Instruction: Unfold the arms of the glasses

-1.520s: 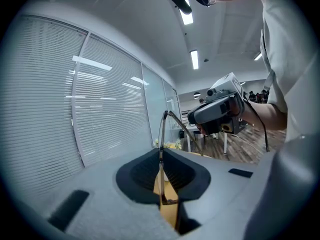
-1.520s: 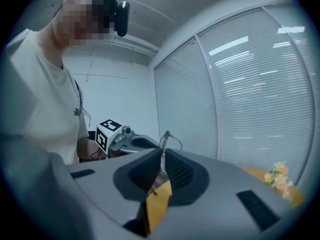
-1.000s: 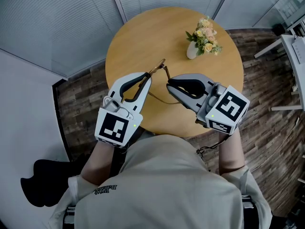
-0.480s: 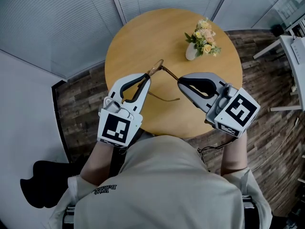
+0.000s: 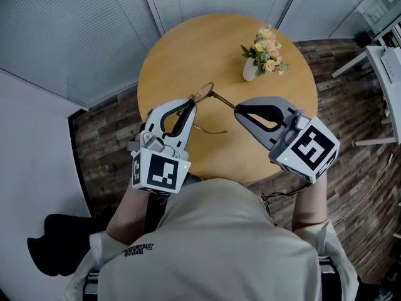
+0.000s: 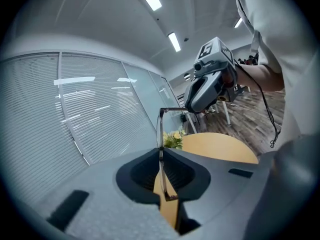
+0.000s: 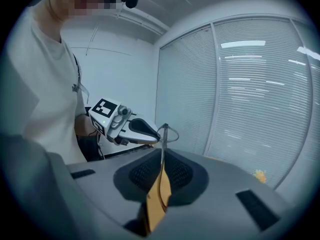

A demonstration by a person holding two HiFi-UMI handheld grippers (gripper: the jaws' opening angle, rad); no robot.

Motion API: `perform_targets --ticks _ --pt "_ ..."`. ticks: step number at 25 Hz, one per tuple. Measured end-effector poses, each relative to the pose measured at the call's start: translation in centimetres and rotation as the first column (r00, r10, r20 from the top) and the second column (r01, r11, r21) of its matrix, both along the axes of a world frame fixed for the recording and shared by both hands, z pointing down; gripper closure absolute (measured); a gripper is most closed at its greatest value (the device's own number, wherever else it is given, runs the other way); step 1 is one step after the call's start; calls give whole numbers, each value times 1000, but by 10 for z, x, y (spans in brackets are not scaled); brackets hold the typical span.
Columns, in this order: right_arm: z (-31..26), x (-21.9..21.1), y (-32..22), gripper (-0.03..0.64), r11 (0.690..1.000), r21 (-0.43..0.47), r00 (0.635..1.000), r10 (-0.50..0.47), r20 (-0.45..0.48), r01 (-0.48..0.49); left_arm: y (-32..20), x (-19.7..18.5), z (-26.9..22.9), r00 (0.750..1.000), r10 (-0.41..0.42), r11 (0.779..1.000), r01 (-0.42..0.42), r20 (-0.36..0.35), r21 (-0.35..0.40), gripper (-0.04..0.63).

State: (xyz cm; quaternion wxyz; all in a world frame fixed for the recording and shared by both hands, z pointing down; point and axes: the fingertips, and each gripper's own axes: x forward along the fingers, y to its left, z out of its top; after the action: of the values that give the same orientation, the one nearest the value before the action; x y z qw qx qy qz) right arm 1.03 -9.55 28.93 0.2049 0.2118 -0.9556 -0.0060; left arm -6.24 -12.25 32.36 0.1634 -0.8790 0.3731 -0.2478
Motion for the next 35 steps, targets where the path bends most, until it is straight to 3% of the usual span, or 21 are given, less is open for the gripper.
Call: perform_targets --ticks 3,8,15,23,28,35 --pt "2 0 0 577 1000 1 1000 -5 -16 5 0 0 4 1000 4 1000 -4 3 -8 556" --pt "2 -2 -2 575 1000 14 1000 13 28 -13 -3 -6 1 995 -24 999 19 -102 -47 557" --pt "-6 2 -3 574 998 -46 984 45 175 -38 -13 -21 -23 981 -77 997 76 -181 -12 557" --pt "-46 20 -15 574 989 43 954 124 273 -140 -18 -40 -74 958 -140 982 167 -249 91 557" --pt "-85 35 -19 575 967 108 901 171 399 -231 -14 -55 -108 930 -178 964 230 -322 133 557" --pt "-128 64 -16 575 905 160 810 261 525 -395 -4 -86 -143 899 -180 936 281 -399 212 557"
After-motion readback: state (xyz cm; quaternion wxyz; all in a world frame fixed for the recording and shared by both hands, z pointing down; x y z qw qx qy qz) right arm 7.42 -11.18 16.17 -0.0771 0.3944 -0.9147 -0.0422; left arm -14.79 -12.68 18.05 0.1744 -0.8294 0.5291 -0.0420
